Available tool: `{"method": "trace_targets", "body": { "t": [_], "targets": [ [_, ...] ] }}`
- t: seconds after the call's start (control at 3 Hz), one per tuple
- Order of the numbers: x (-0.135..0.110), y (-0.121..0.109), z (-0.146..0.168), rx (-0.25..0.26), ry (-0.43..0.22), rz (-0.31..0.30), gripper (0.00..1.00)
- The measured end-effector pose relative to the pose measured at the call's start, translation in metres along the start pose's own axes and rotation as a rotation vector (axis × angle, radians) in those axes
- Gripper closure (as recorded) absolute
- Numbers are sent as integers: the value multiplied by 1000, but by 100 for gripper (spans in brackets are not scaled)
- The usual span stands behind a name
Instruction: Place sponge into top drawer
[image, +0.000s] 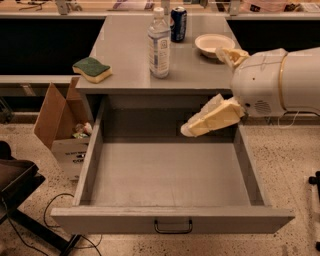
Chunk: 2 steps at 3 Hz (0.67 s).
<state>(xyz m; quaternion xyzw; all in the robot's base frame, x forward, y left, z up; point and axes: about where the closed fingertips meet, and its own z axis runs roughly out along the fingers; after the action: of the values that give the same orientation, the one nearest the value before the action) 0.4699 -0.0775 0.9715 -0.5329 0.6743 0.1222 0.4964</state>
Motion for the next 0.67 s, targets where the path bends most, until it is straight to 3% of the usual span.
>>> {"method": "trace_targets", "body": {
  "t": [0.33,0.67],
  "targets": [
    [-10,9,32,-13,-8,-26,0],
    [-19,12,86,-49,-32,-25,0]
  ]
}}
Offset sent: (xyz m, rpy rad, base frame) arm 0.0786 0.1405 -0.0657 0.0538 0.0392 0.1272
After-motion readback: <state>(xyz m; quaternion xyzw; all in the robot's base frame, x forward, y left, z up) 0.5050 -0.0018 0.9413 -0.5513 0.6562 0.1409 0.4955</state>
